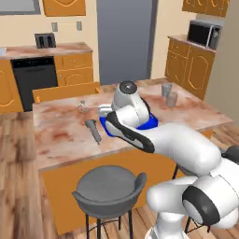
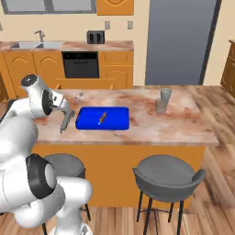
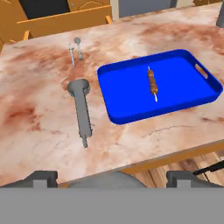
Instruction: Take the tongs from the drawer on the right and place them on the dining counter next to the tray containing the kebab skewer.
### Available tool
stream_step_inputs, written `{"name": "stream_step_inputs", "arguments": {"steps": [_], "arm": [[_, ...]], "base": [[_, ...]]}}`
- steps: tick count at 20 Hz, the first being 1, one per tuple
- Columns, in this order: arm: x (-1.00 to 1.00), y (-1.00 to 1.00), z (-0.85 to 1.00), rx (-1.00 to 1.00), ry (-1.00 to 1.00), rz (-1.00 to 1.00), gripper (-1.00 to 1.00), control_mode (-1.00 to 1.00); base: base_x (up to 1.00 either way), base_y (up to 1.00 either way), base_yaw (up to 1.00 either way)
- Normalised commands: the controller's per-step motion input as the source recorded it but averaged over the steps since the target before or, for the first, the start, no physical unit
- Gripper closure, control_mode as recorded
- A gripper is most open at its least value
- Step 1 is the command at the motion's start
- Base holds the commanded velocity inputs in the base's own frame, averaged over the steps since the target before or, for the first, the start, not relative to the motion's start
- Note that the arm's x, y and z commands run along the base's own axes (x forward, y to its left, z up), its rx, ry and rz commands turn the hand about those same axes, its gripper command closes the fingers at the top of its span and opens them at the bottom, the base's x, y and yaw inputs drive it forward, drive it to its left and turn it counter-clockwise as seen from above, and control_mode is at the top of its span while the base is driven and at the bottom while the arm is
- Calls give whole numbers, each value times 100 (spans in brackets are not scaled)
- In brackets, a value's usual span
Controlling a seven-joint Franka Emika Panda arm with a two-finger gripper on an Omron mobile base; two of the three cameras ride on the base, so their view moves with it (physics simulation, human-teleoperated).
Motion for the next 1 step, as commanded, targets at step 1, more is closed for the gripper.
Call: {"name": "stream_step_inputs", "arguments": {"steps": [1], "arm": [[-100,-100,100,5,-9,0,-100,-100]], "base": [[0,0,0]]}}
